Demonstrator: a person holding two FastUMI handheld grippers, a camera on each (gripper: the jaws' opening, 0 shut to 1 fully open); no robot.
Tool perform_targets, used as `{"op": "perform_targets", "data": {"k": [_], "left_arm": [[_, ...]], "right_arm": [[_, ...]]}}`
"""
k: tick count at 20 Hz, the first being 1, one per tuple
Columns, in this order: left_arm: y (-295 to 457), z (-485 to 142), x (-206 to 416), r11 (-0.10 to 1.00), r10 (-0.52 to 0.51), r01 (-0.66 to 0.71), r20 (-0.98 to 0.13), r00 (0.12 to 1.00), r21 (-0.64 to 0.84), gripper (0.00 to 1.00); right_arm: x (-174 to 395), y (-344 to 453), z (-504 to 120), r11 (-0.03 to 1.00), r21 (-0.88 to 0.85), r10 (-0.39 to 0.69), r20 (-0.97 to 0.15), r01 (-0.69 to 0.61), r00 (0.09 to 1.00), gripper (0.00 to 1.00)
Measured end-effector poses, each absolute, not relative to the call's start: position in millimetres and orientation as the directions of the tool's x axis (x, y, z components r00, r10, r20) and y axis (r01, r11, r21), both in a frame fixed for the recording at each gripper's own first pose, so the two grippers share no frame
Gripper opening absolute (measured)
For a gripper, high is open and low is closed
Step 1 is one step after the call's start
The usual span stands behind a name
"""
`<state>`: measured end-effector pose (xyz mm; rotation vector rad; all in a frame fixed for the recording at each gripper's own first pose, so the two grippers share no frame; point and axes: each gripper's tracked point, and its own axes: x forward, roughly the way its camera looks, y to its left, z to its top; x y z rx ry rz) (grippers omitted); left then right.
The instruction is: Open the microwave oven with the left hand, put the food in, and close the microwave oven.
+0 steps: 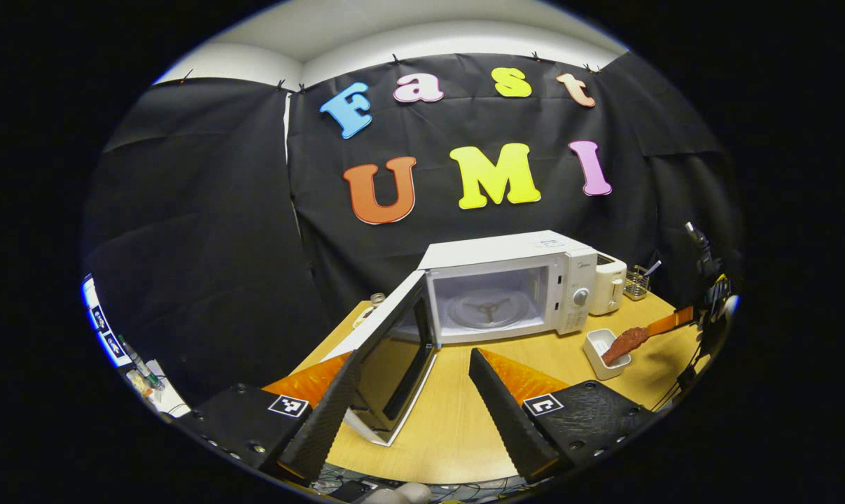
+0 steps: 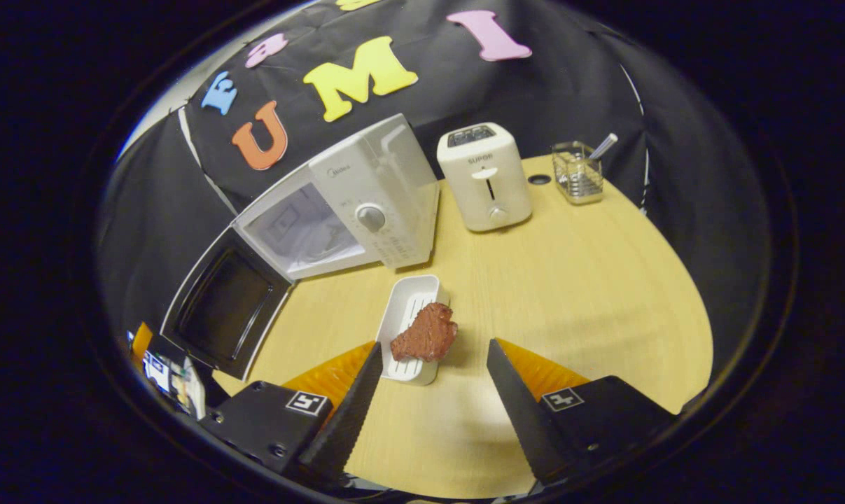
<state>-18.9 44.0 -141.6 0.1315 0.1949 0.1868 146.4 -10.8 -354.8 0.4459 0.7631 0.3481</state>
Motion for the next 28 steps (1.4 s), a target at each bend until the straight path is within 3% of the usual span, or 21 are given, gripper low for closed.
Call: {"op": "perform_targets", "data": {"k": [3,4,5,7,8,9,12,13,14,15,16,17,23,28], "left_arm": [[14.2,-141.3,4.8,0.973,0.208,-0.181,-0.202,0.957,0.144,0.95],[6.6,-139.6,11.2,0.972,0.218,-0.193,-0.208,0.953,0.135,0.95],[0.0,-137.6,16.2,0.972,0.224,-0.201,-0.213,0.951,0.125,0.95],[-6.1,-134.6,22.9,0.965,0.254,-0.233,-0.217,0.943,0.119,0.95],[-9.0,-133.5,24.6,0.961,0.272,-0.250,-0.217,0.938,0.121,0.95],[-11.0,-132.3,25.5,0.957,0.286,-0.265,-0.221,0.932,0.122,0.95],[-16.3,-132.3,28.3,0.944,0.326,-0.303,-0.236,0.916,0.129,0.95],[-17.7,-131.0,27.5,0.941,0.337,-0.314,-0.239,0.911,0.128,0.95],[-20.4,-129.0,26.1,0.938,0.343,-0.321,-0.242,0.908,0.127,0.95],[-21.4,-127.8,24.8,0.936,0.350,-0.327,-0.240,0.905,0.131,0.95],[-22.1,-126.9,23.7,0.934,0.355,-0.330,-0.242,0.903,0.138,0.95],[-21.7,-125.6,22.6,0.932,0.357,-0.330,-0.242,0.902,0.146,0.95],[-12.4,-120.1,23.7,0.936,0.342,-0.306,-0.246,0.907,0.175,0.95],[-1.1,-116.6,28.7,0.956,0.275,-0.239,-0.246,0.929,0.169,0.95]], "right_arm": [[165.8,-9.9,-375.2,0.767,0.635,0.559,-0.589,-0.093,0.583,0.72],[171.3,-7.9,-380.9,0.738,0.671,0.593,-0.588,-0.078,0.551,0.55],[174.1,-5.2,-381.4,0.699,0.713,0.631,-0.572,-0.063,0.525,0.56],[176.4,2.2,-378.0,0.625,0.779,0.698,-0.536,-0.040,0.475,0.22],[176.4,3.6,-378.3,0.607,0.794,0.720,-0.530,-0.036,0.448,0.15],[174.8,4.3,-377.9,0.594,0.804,0.736,-0.524,-0.038,0.429,0.20],[175.0,2.2,-376.9,0.603,0.793,0.755,-0.534,-0.084,0.381,0.17],[174.9,1.4,-373.8,0.610,0.784,0.758,-0.537,-0.112,0.370,0.06],[174.9,1.4,-370.5,0.616,0.774,0.762,-0.537,-0.147,0.362,0.16],[175.6,-0.3,-364.2,0.622,0.761,0.763,-0.537,-0.184,0.360,0.15],[176.7,-2.4,-358.8,0.632,0.744,0.760,-0.542,-0.214,0.359,0.05],[178.1,-3.4,-351.9,0.641,0.727,0.756,-0.543,-0.246,0.364,0.15],[175.6,11.8,-290.9,0.636,0.669,0.765,-0.485,-0.385,0.423,0.15],[168.9,77.4,-242.1,0.561,0.732,0.797,-0.350,-0.386,0.493,0.15]]}}
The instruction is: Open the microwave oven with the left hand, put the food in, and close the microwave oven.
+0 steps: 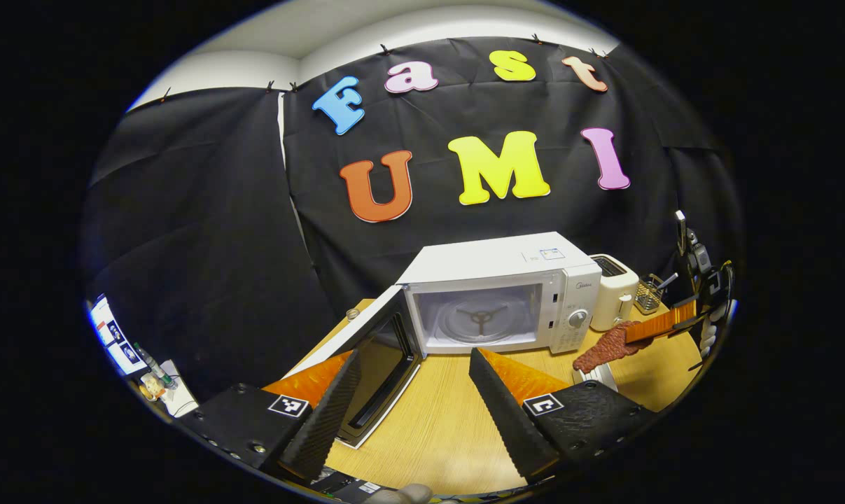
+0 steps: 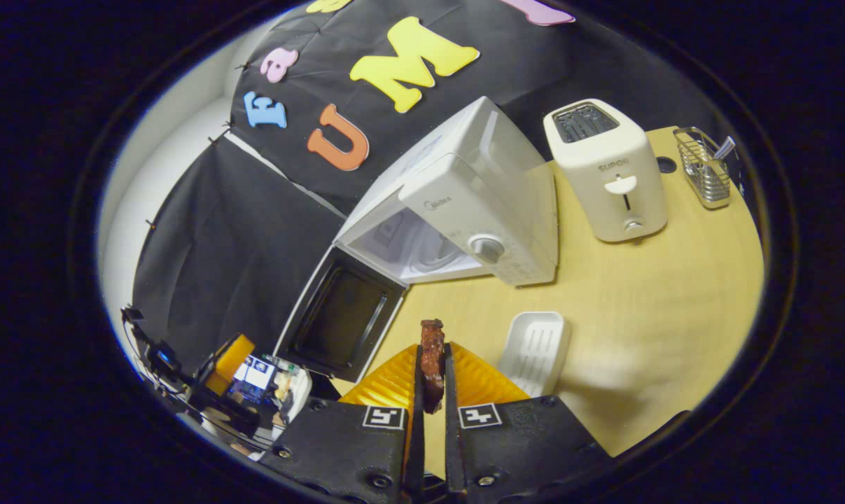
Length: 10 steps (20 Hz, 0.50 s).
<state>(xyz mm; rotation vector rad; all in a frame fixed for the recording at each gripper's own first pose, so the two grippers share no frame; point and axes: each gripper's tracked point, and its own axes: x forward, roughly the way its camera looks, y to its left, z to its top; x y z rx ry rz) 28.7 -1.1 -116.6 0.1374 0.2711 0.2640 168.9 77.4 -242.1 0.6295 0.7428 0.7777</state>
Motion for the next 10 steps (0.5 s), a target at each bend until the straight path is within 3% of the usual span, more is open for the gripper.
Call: {"op": "perform_targets", "data": {"k": [5,10], "left_arm": [[21.8,-123.5,25.4,0.978,0.169,-0.128,-0.264,0.950,0.164,0.95],[54.2,-126.9,15.9,0.984,0.091,-0.046,-0.259,0.962,0.173,0.96]], "right_arm": [[191.6,155.6,-224.9,0.531,0.785,0.730,-0.233,-0.319,0.642,0.11],[252.4,217.9,-236.0,0.519,0.838,0.523,-0.158,-0.166,0.837,0.12]]}}
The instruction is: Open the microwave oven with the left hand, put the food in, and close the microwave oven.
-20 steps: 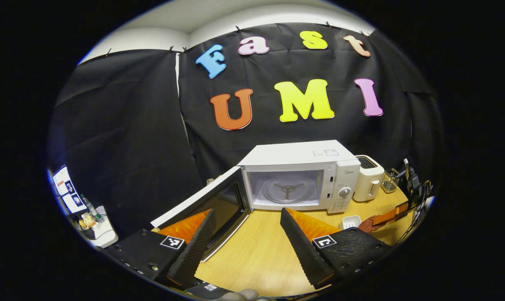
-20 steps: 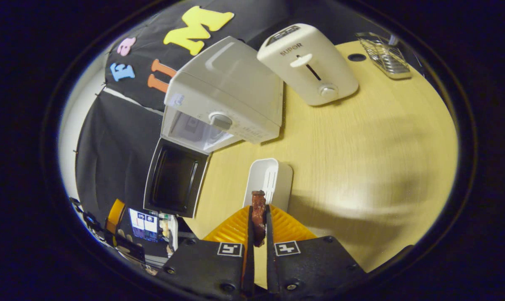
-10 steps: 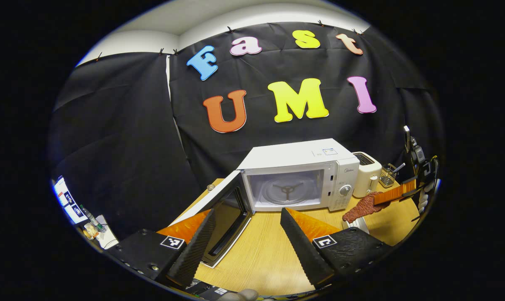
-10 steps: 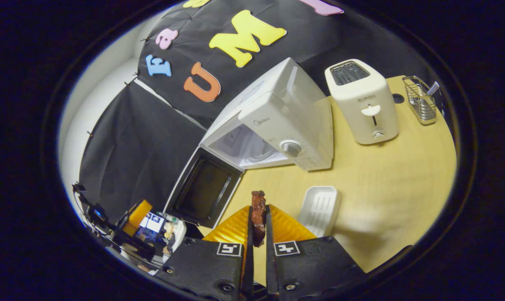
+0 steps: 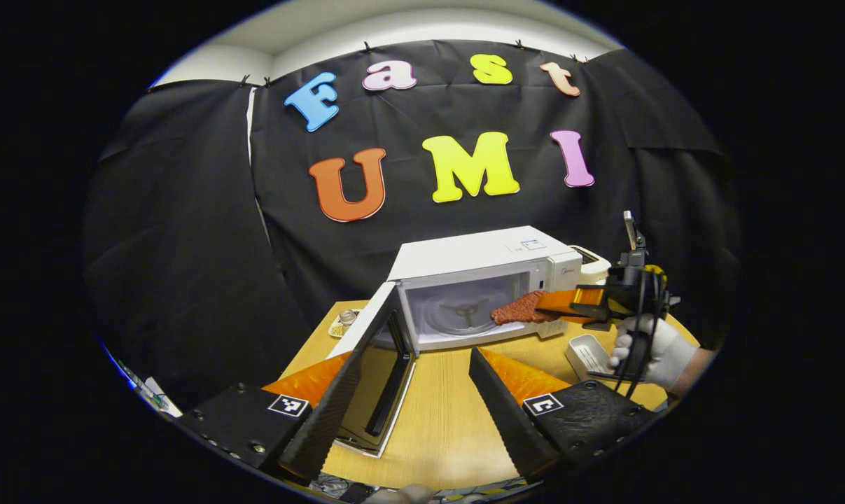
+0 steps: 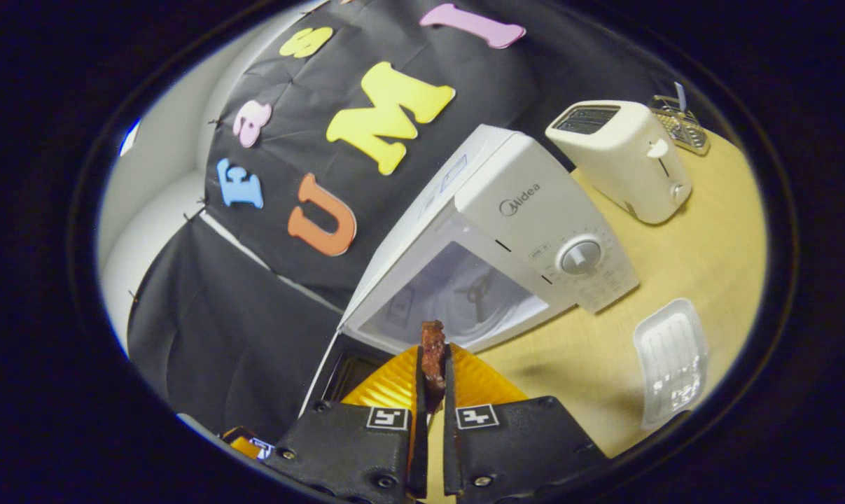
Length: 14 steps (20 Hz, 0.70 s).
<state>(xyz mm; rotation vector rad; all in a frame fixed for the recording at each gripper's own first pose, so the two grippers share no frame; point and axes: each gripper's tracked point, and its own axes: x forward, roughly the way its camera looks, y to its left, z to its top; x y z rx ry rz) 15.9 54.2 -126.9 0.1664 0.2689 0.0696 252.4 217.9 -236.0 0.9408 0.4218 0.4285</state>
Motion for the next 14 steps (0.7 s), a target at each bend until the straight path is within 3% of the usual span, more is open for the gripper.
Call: {"op": "perform_targets", "data": {"k": [5,8,14], "left_arm": [[83.4,-132.4,10.3,0.960,0.058,0.004,-0.209,0.976,0.281,0.96],[84.1,-145.1,9.3,0.955,0.027,0.038,-0.217,0.976,0.294,0.95],[91.2,-146.2,10.9,0.967,-0.018,0.069,-0.205,0.979,0.245,0.95]], "right_arm": [[306.4,262.9,-256.9,0.437,0.899,0.322,-0.121,-0.035,0.939,0.12],[333.8,286.8,-268.1,0.360,0.933,0.275,-0.124,0.017,0.953,0.12],[376.0,295.6,-296.9,0.396,0.912,0.141,-0.172,0.104,0.975,0.12]]}}
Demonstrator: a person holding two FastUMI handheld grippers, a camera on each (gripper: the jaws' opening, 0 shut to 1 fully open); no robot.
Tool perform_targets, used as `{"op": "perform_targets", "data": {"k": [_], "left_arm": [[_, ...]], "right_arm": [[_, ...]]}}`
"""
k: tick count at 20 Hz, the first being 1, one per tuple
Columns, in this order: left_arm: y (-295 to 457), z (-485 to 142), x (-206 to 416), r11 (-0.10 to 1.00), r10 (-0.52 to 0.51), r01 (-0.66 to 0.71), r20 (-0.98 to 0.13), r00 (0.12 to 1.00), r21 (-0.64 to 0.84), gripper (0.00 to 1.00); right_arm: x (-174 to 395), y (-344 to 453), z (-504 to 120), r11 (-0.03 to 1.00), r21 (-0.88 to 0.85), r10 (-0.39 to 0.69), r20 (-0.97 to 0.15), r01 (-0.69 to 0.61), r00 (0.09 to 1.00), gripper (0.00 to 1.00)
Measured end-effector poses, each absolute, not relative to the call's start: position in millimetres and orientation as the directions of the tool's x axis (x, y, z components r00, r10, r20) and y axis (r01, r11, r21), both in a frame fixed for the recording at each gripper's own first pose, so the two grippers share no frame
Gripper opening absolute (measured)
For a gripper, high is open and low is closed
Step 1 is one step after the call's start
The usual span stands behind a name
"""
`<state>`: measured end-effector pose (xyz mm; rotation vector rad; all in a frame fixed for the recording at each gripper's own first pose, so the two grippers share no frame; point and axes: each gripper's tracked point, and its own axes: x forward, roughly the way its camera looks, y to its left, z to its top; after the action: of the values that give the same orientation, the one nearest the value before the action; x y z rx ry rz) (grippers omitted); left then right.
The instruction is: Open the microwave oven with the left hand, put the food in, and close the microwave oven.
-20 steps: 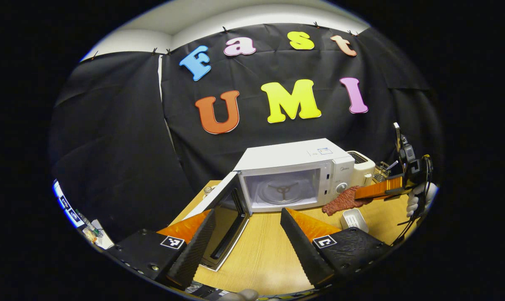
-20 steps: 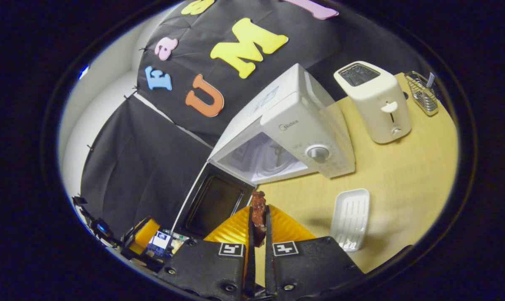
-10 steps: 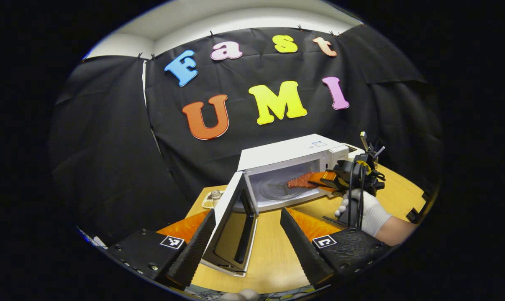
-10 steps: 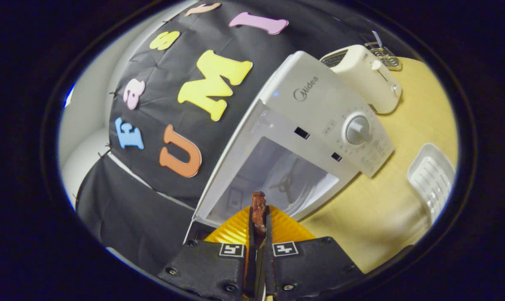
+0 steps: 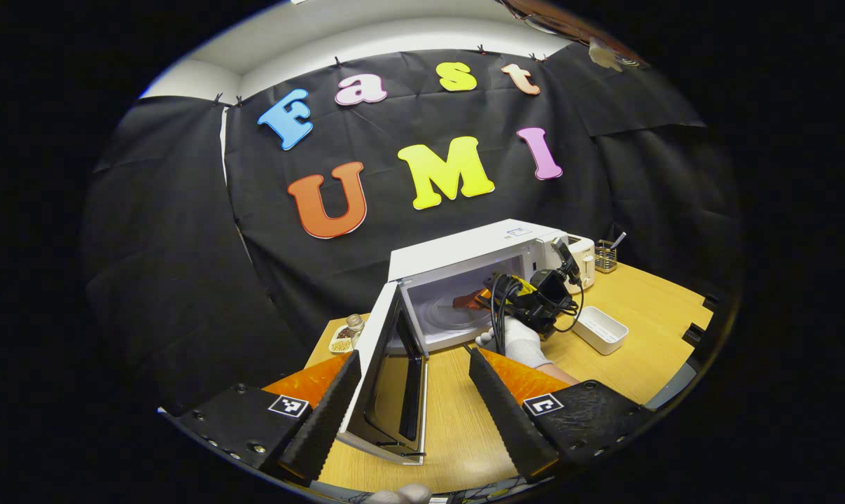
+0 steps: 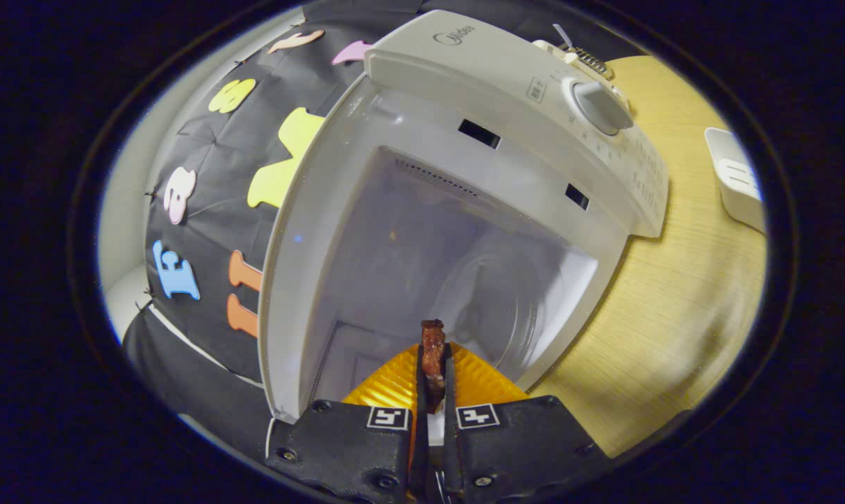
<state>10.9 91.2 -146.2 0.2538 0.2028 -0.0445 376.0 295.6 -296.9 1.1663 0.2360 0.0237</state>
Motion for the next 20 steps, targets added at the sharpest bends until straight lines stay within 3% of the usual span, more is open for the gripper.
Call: {"op": "perform_targets", "data": {"k": [5,11,12,13,14,16,20], "left_arm": [[102.9,-150.9,13.4,0.970,0.012,0.043,-0.221,0.975,0.239,0.95],[105.8,-150.8,20.3,0.975,0.006,0.044,-0.223,0.975,0.219,0.95],[107.6,-154.4,22.7,0.974,0.013,0.040,-0.233,0.972,0.222,0.95],[108.8,-154.7,23.6,0.974,0.014,0.040,-0.235,0.972,0.223,0.96],[108.7,-154.1,25.3,0.974,0.014,0.040,-0.237,0.971,0.224,0.95],[108.8,-152.4,26.5,0.973,0.011,0.042,-0.232,0.973,0.225,0.95],[108.8,-151.6,29.9,0.975,0.009,0.042,-0.226,0.974,0.219,0.95]], "right_arm": [[392.8,316.0,-320.4,0.448,0.884,0.130,-0.211,0.133,0.969,0.12],[394.8,308.1,-322.1,0.671,0.729,0.067,-0.238,0.133,0.969,0.26],[394.7,306.8,-319.9,0.695,0.708,0.066,-0.239,0.127,0.969,0.14],[396.5,305.1,-320.0,0.730,0.672,0.058,-0.237,0.120,0.970,0.14],[395.6,303.7,-319.1,0.779,0.617,0.045,-0.239,0.116,0.970,0.30],[398.0,301.5,-314.8,0.840,0.536,0.042,-0.229,0.090,0.973,0.36],[396.1,305.9,-311.9,0.846,0.525,0.048,-0.253,0.096,0.966,0.48]]}}
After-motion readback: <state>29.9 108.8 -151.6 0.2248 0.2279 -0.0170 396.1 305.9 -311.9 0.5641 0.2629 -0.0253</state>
